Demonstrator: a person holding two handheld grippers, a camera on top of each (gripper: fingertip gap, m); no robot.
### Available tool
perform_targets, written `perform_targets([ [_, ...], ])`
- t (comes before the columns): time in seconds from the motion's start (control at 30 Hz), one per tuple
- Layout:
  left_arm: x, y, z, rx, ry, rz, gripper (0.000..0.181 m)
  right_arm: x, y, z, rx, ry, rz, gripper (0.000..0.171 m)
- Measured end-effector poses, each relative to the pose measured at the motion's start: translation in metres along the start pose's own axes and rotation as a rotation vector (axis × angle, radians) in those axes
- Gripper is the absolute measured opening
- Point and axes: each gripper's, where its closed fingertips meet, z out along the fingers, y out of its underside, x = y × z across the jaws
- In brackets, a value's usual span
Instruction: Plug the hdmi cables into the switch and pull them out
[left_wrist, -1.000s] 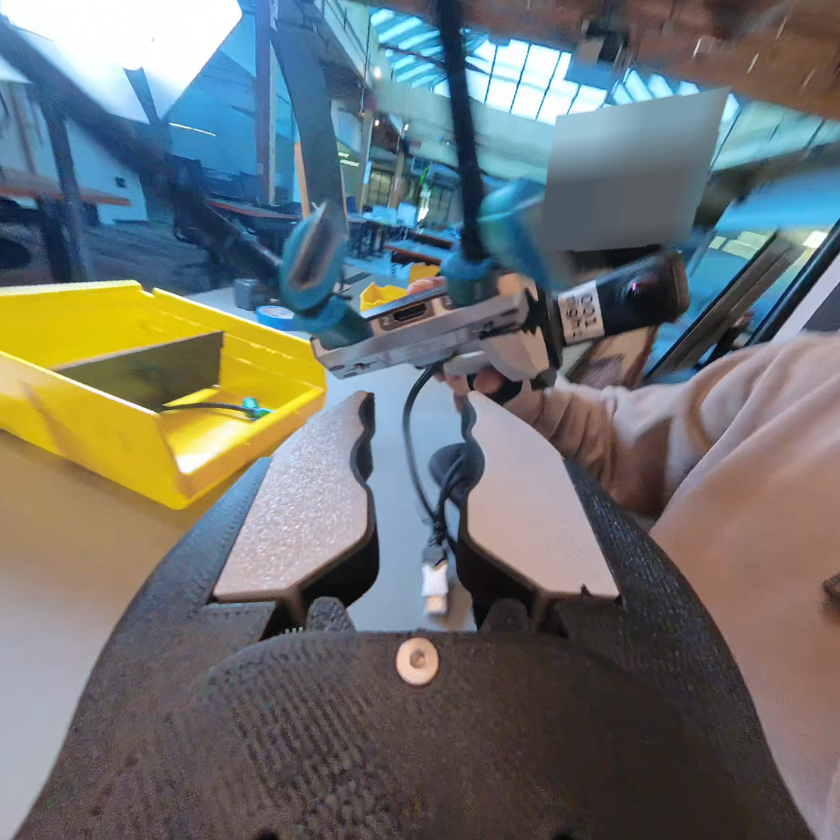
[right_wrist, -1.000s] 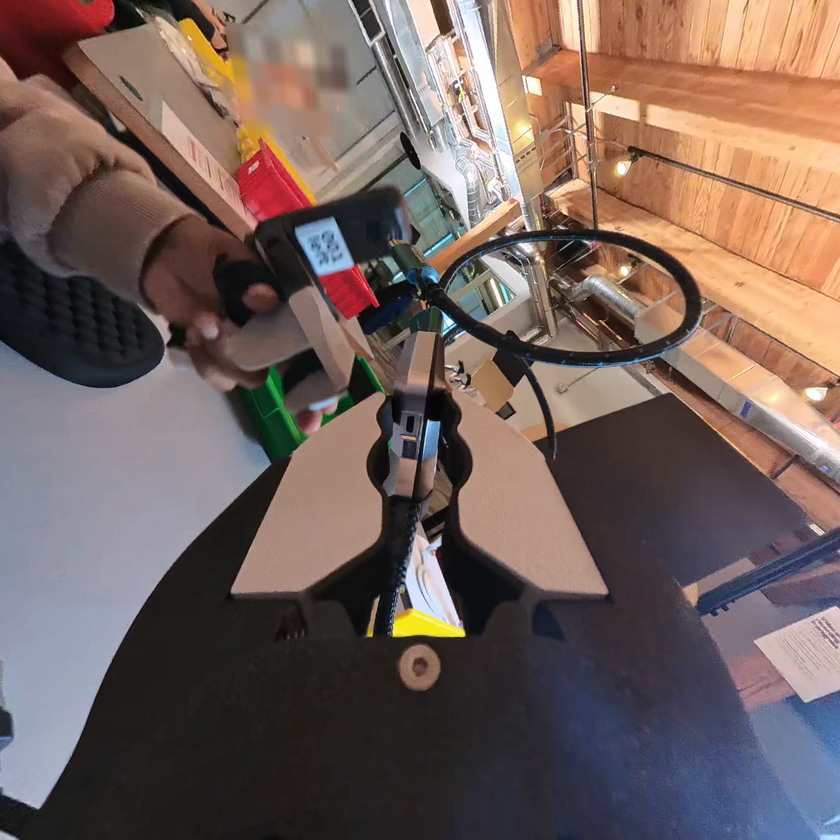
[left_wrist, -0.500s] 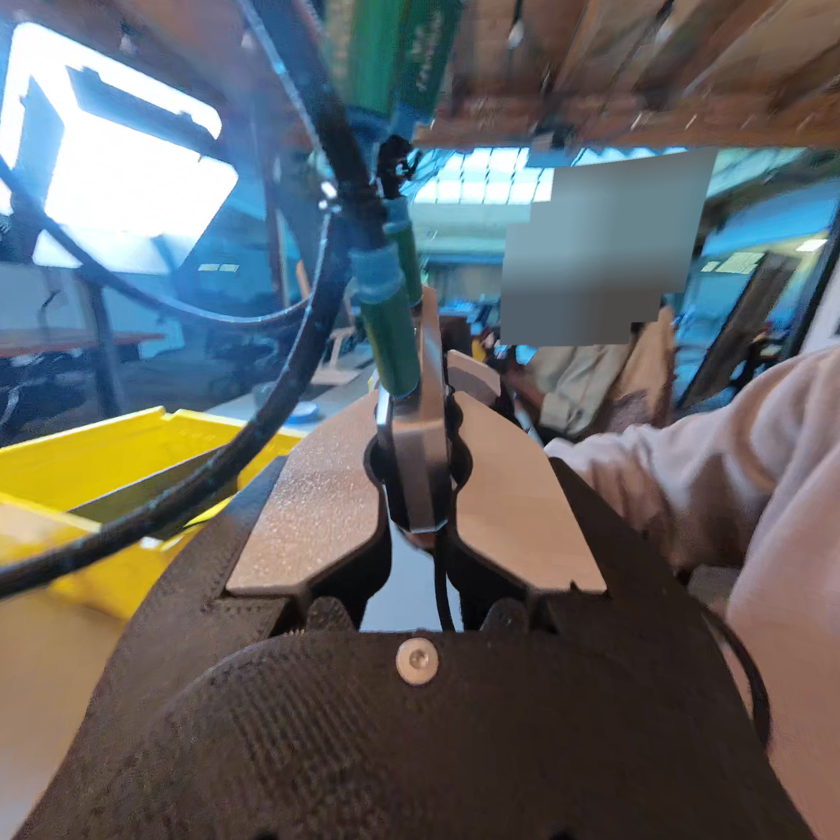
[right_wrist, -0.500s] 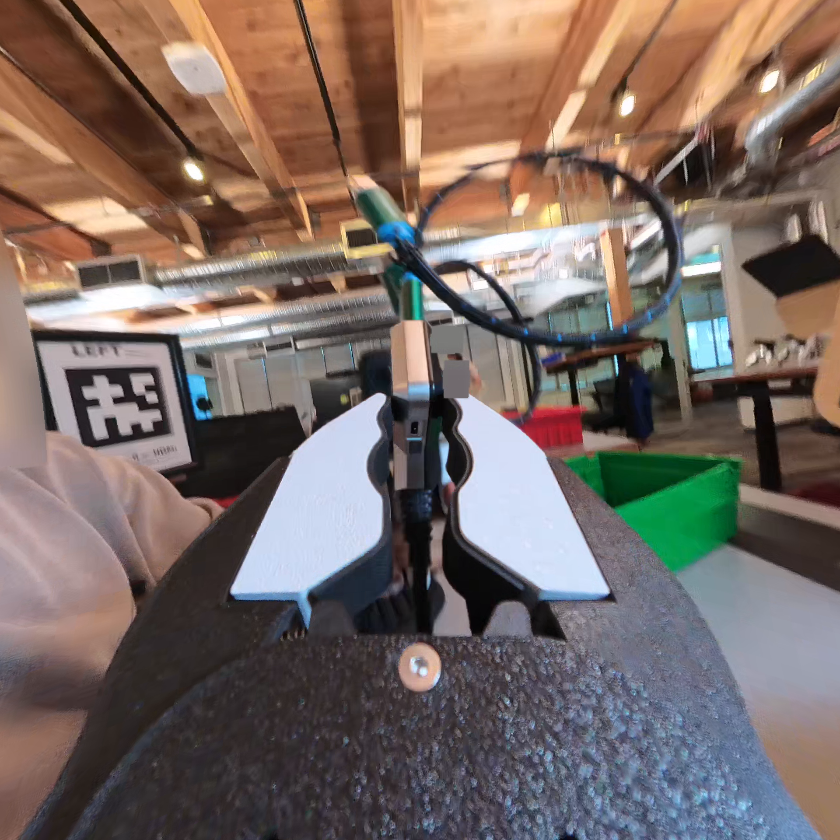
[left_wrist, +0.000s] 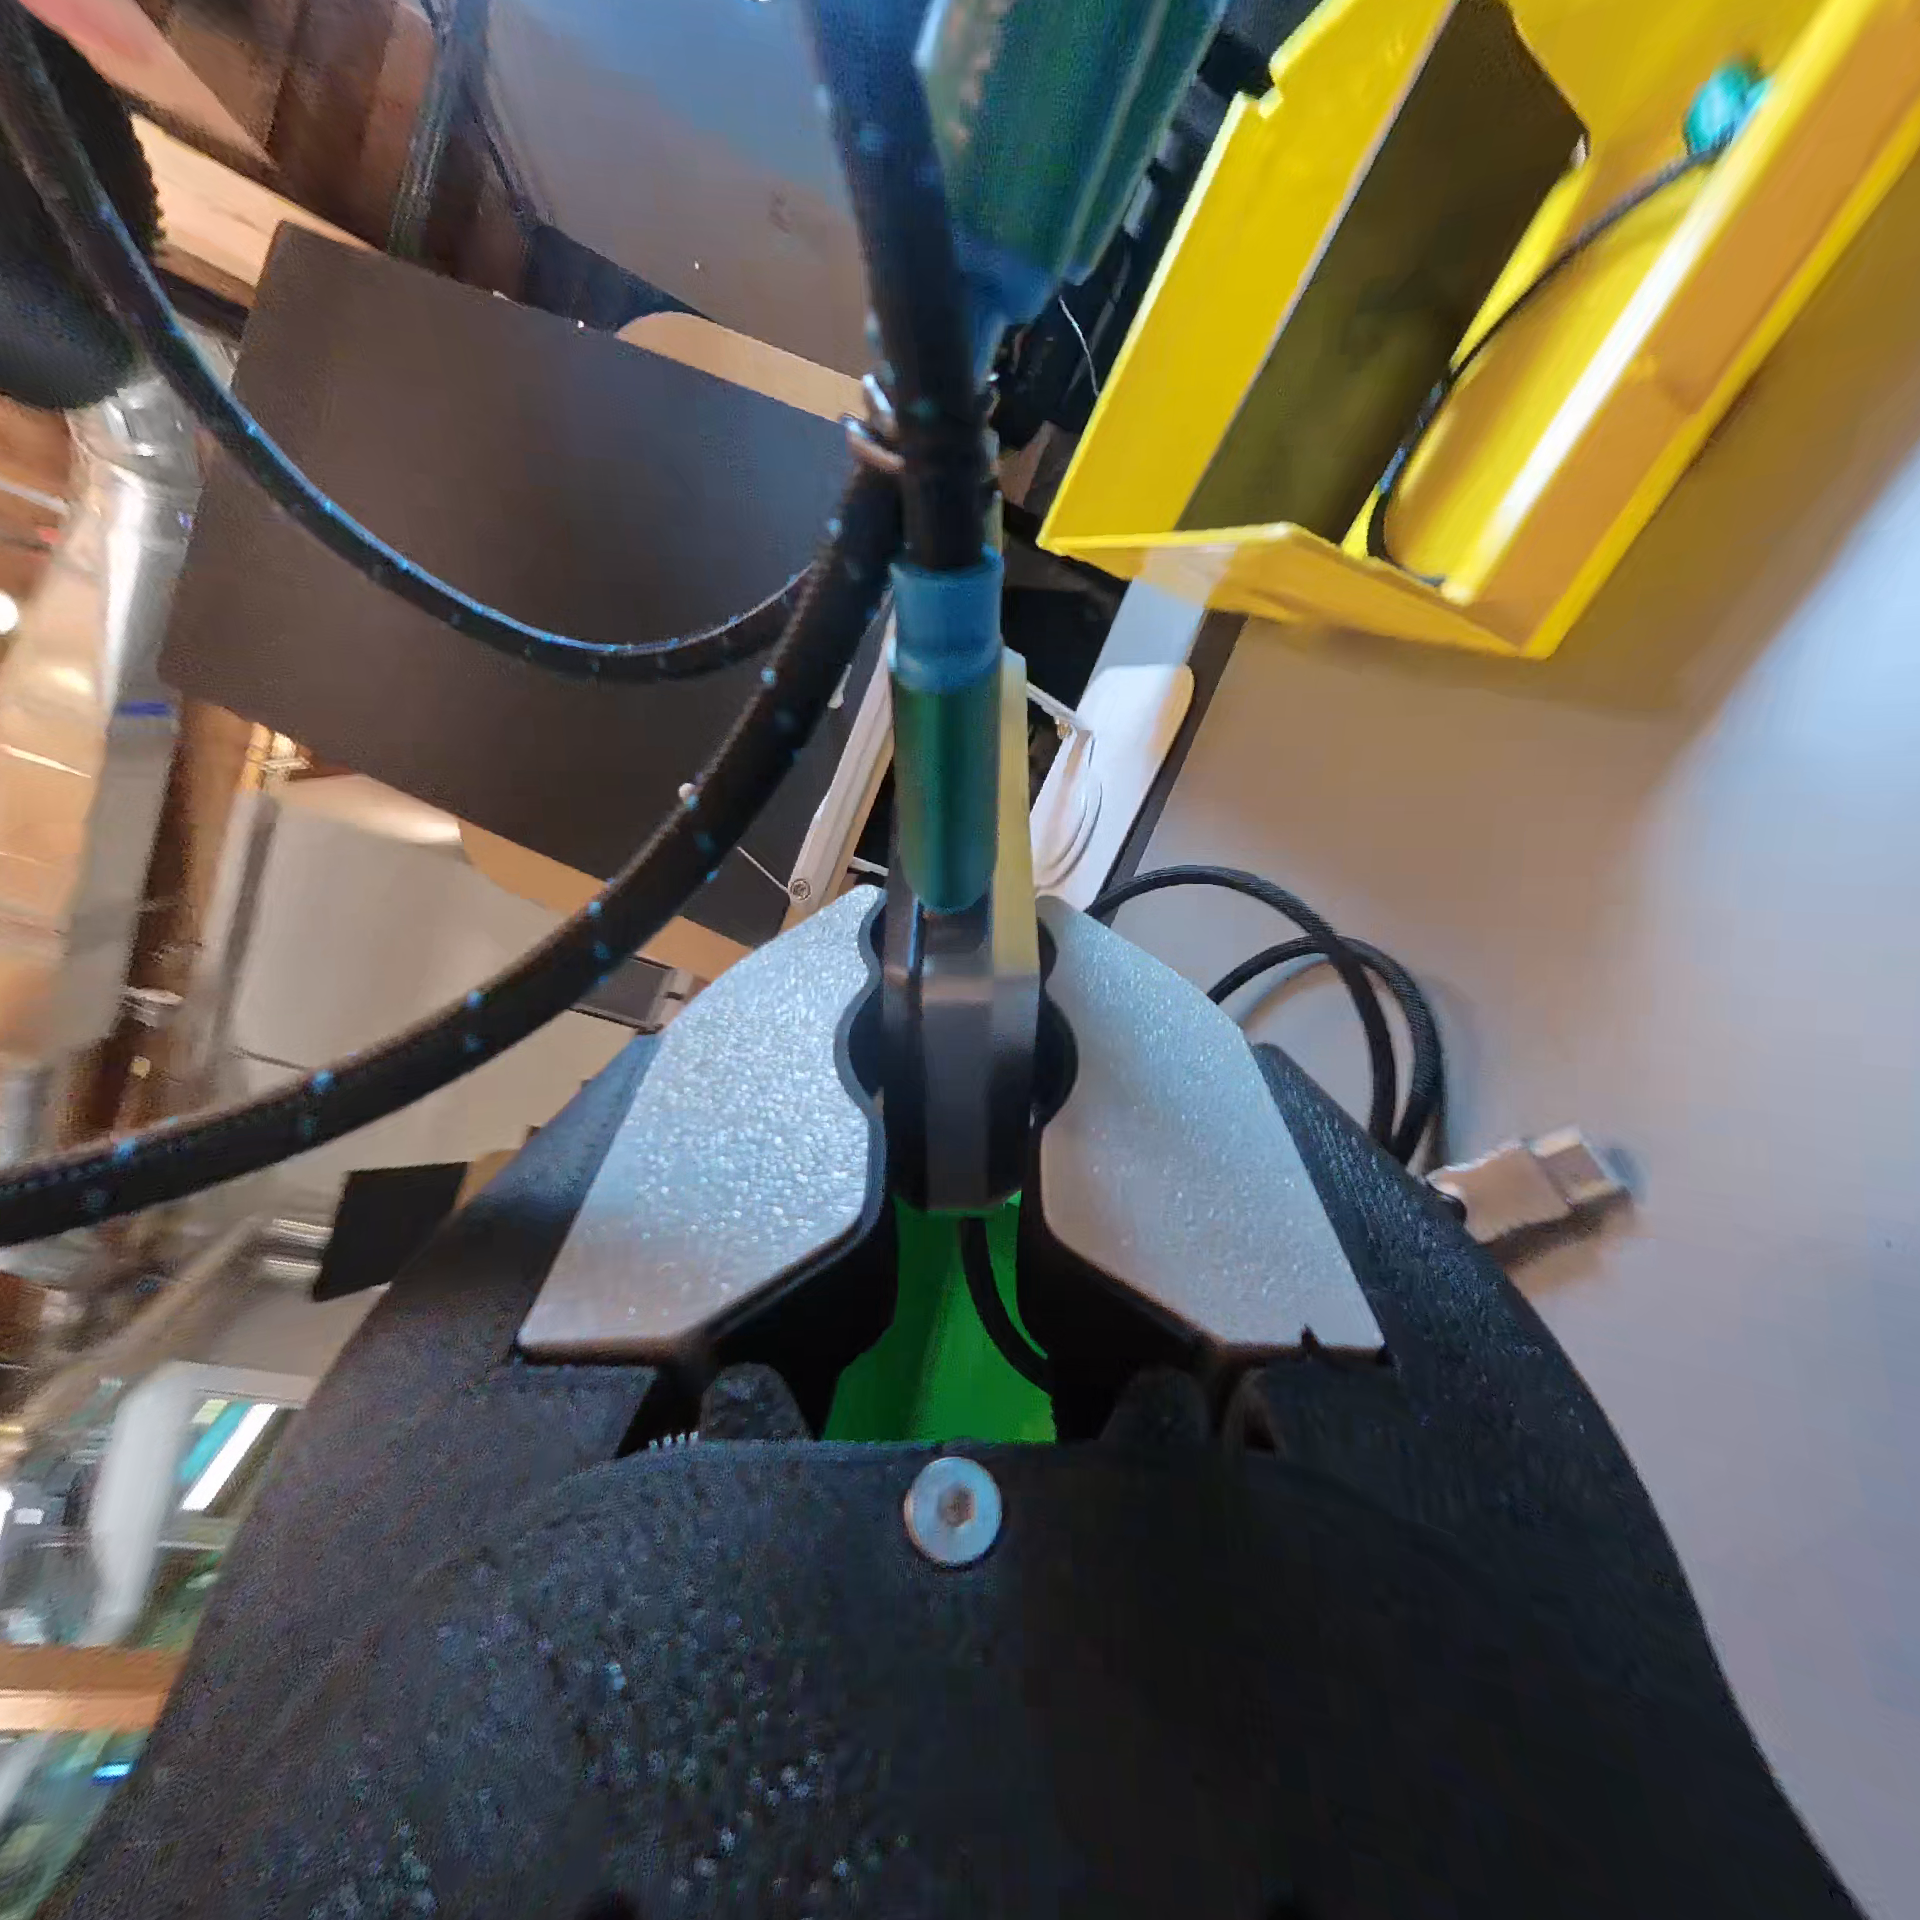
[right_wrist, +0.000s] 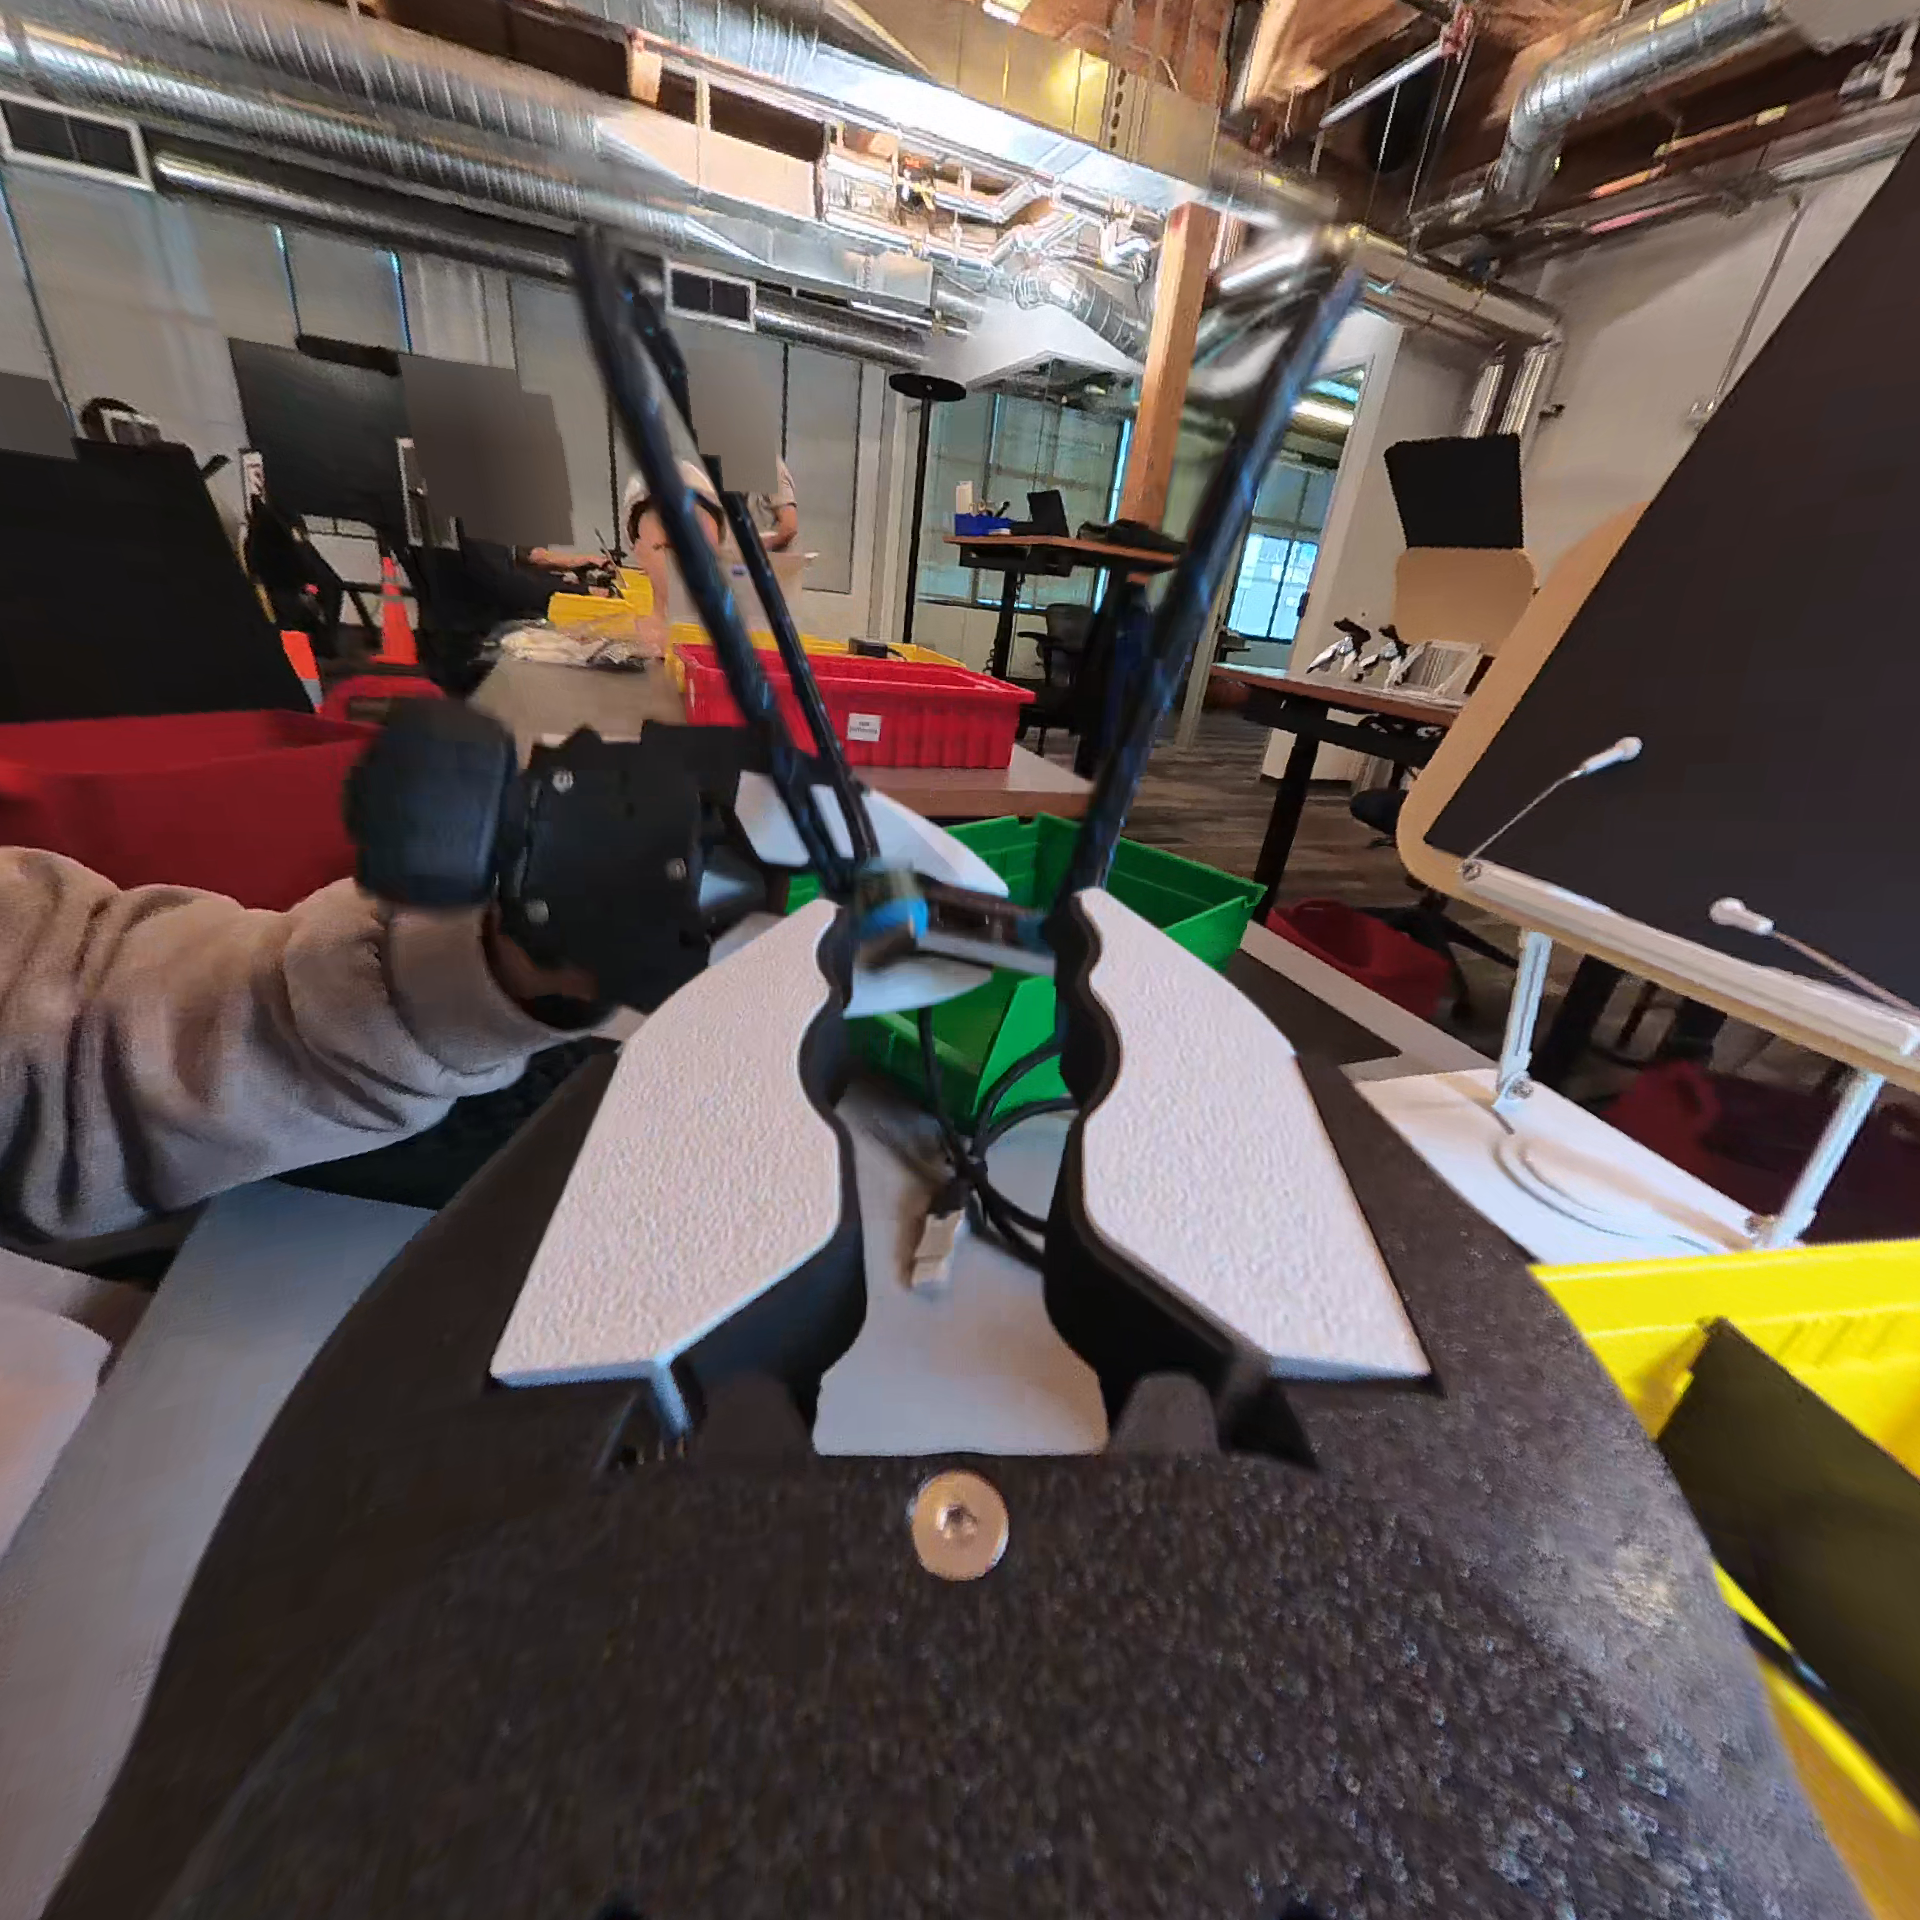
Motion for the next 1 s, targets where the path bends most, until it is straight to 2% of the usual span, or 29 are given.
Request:
perform_targets([
  [0.13,0.022,0.004,0.009,-0.063,-0.009,0.128,0.023,0.005,0.020,0.003,-0.141,0.075,-0.039,0.046],
  [0.23,0.027,0.015,0.015,-0.125,0.009,0.137,0.024,0.008,0.032,0.005,-0.268,0.194,-0.204,0.046],
  [0.33,0.033,0.018,0.016,-0.141,0.031,0.160,0.023,-0.012,0.039,0.012,-0.326,0.124,-0.243,0.039],
  [0.43,0.045,0.011,0.015,-0.103,0.079,0.178,0.023,-0.019,0.065,0.017,-0.411,0.054,-0.237,0.033],
  [0.5,0.051,0.007,0.012,-0.085,0.102,0.181,0.023,-0.022,0.070,0.016,-0.383,0.012,-0.323,0.011],
  [0.53,0.053,0.007,0.011,-0.074,0.113,0.179,0.023,-0.025,0.071,0.016,-0.372,-0.021,-0.327,0.010],
  [0.67,0.056,-0.003,0.003,0.092,0.173,0.112,0.025,-0.034,0.064,0.010,-0.326,-0.147,-0.282,0.006],
  [0.83,0.060,-0.023,-0.014,0.347,0.256,-0.017,0.025,-0.035,0.053,-0.003,-0.219,-0.300,-0.078,0.006],
  [0.93,0.063,-0.027,-0.019,0.370,0.309,-0.054,0.024,-0.018,0.054,-0.007,-0.216,-0.266,0.025,0.007],
  [1.0,0.065,-0.026,-0.019,0.332,0.344,-0.075,0.023,0.001,0.061,-0.008,-0.270,-0.177,0.058,0.017],
])
